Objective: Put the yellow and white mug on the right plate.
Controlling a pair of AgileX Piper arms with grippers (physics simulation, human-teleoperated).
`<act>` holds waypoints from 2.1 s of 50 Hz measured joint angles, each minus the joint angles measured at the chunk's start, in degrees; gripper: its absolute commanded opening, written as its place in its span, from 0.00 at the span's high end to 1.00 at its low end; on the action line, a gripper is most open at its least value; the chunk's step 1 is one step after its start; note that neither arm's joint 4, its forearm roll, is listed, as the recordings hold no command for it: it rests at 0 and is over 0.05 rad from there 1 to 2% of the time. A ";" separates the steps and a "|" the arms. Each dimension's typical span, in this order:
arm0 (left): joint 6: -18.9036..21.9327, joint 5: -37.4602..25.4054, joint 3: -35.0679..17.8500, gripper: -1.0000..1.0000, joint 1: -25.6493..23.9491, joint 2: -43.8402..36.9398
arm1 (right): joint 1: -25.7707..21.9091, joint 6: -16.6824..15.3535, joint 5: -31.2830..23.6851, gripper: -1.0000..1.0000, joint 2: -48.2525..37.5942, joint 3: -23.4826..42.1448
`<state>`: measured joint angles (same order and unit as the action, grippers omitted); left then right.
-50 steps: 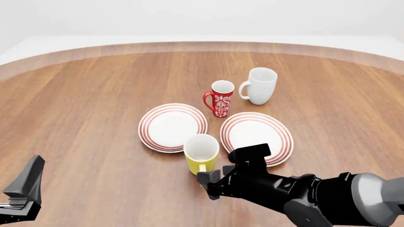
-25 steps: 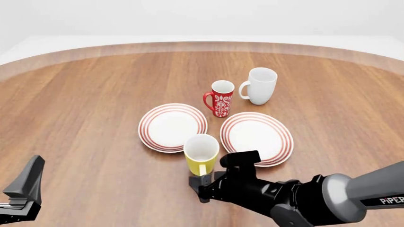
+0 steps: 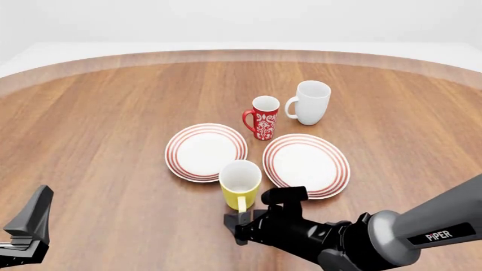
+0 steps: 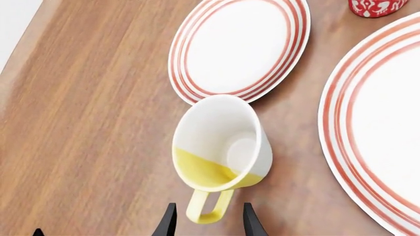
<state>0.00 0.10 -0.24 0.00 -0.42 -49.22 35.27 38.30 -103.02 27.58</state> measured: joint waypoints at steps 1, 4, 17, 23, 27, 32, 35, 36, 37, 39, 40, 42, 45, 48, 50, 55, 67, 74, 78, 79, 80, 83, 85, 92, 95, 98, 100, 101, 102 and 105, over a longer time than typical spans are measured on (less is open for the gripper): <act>0.00 0.00 0.00 0.00 0.00 0.00 | -0.02 0.05 0.15 0.00 -0.12 -0.02; 0.00 0.00 0.00 0.00 0.00 0.00 | -0.08 0.19 0.54 0.00 -0.47 -0.05; 0.00 0.00 0.00 0.00 0.00 0.00 | -0.07 0.25 1.24 0.00 -0.88 -0.01; 0.00 0.00 0.00 0.00 0.00 0.00 | 0.23 0.07 1.42 0.00 -0.85 0.13; 0.00 0.00 0.00 0.00 0.00 0.00 | 0.35 0.09 1.74 0.00 -1.05 0.12; 0.00 0.00 0.00 0.00 0.00 0.00 | 0.17 0.34 2.53 1.00 -0.97 0.02; 0.00 0.00 0.00 0.00 0.00 0.00 | 0.13 0.34 2.87 1.00 -0.81 -0.13; 0.00 0.00 0.00 0.00 0.00 0.00 | 0.16 0.32 2.97 1.00 -0.76 -0.18; 0.00 0.00 0.00 0.00 0.00 0.00 | 0.20 0.33 3.12 1.00 -0.64 -0.13; 0.00 0.00 0.00 0.00 0.00 0.00 | 0.35 0.30 3.32 1.00 -0.41 -0.07; 0.00 0.00 0.00 0.00 0.00 0.00 | 0.47 0.25 3.38 1.00 -0.28 -0.08; 0.00 0.00 0.00 0.00 0.00 0.00 | 0.66 0.16 3.43 1.00 -0.08 -0.22; 0.00 0.00 0.00 0.00 0.00 0.00 | 1.01 -0.03 3.42 1.00 0.29 -0.40; 0.00 0.00 0.00 0.00 0.00 0.00 | 1.25 -0.24 3.30 1.00 0.64 -0.61; 0.00 0.00 0.00 0.00 0.00 0.00 | 1.44 -0.45 3.11 1.00 0.95 -0.73; 0.00 0.00 0.00 0.00 0.00 0.00 | 1.86 -1.08 2.28 1.00 1.85 -1.02; 0.00 0.00 0.00 0.00 0.00 0.00 | 3.09 -8.61 -5.85 1.00 6.41 0.87; 0.00 0.00 0.00 0.00 0.00 0.00 | 3.44 -15.74 -12.28 1.00 10.50 3.36; 0.00 0.00 0.00 0.00 0.00 0.00 | 3.73 -18.77 -15.23 1.00 12.70 4.57; 0.00 0.00 0.00 0.00 0.00 0.00 | 3.83 -19.43 -15.90 1.00 13.22 4.83; 0.00 0.00 0.00 0.00 0.00 0.00 | 3.96 -20.05 -16.52 1.00 13.71 5.07; 0.00 0.00 0.00 0.00 0.00 0.00 | 4.47 -21.68 -18.14 1.00 15.01 5.65; 0.00 0.00 0.00 0.00 0.00 0.00 | 4.99 -22.62 -19.11 1.00 15.73 5.95; 0.00 0.00 0.00 0.00 0.00 0.00 | 8.30 -25.17 -21.37 1.00 17.40 6.25; 0.00 0.00 0.00 0.00 0.00 0.00 | 9.88 -25.96 -21.78 1.00 17.73 6.07; 0.00 0.00 0.00 0.00 0.00 0.00 | 11.62 -26.72 -22.19 1.00 18.07 5.88; 0.00 0.00 0.00 0.00 0.00 0.00 | 12.80 -27.20 -22.37 1.00 18.21 5.75; 0.00 0.00 0.00 0.00 0.00 0.00 | 13.37 -27.43 -22.45 1.00 18.27 5.69; 0.00 0.00 0.00 0.00 0.00 0.00 | 13.94 -27.68 -22.54 1.00 18.34 5.64; 0.00 0.00 0.00 0.00 0.00 0.00 | 15.68 -28.37 -22.74 1.00 18.52 5.44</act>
<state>0.00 0.10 -0.24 0.00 -0.42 -33.54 6.91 15.56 -84.49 33.01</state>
